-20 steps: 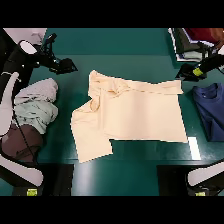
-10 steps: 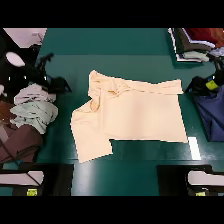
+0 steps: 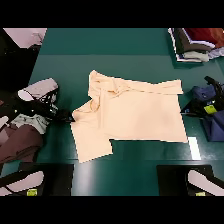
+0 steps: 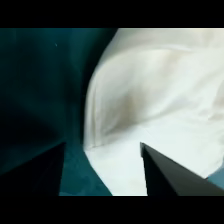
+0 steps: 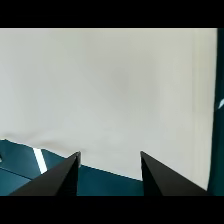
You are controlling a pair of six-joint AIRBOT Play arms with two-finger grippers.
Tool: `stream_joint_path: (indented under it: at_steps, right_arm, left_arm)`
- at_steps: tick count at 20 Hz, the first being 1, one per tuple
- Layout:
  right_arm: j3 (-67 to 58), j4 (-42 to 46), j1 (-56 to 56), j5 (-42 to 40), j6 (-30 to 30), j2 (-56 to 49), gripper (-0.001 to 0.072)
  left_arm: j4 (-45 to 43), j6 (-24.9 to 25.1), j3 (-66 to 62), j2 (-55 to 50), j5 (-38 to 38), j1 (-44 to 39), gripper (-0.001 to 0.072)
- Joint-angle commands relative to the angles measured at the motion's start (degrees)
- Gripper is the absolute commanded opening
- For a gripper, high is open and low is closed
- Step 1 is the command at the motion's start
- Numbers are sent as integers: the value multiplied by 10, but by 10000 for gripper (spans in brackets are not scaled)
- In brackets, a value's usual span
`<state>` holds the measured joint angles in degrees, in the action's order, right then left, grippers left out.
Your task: Fold the shirts.
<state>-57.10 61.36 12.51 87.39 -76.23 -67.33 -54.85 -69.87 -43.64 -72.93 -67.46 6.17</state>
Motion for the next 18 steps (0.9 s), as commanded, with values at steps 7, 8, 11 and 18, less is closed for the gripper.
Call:
stream_joint_path:
  at_steps: [7, 8, 11, 18]
  right_arm:
    - [91, -26, 92, -32, 9, 79, 435]
    - [101, -24, 108, -30, 9, 82, 435]
    - [143, 53, 152, -31, 9, 86, 486]
    - [207, 99, 193, -69, 20, 10, 528]
  left_arm:
    - [24, -4, 30, 5, 61, -65, 27]
    - [24, -7, 25, 5, 57, -65, 28]
    - [24, -7, -6, 13, 37, -65, 28]
    - [26, -6, -36, 33, 34, -65, 28]
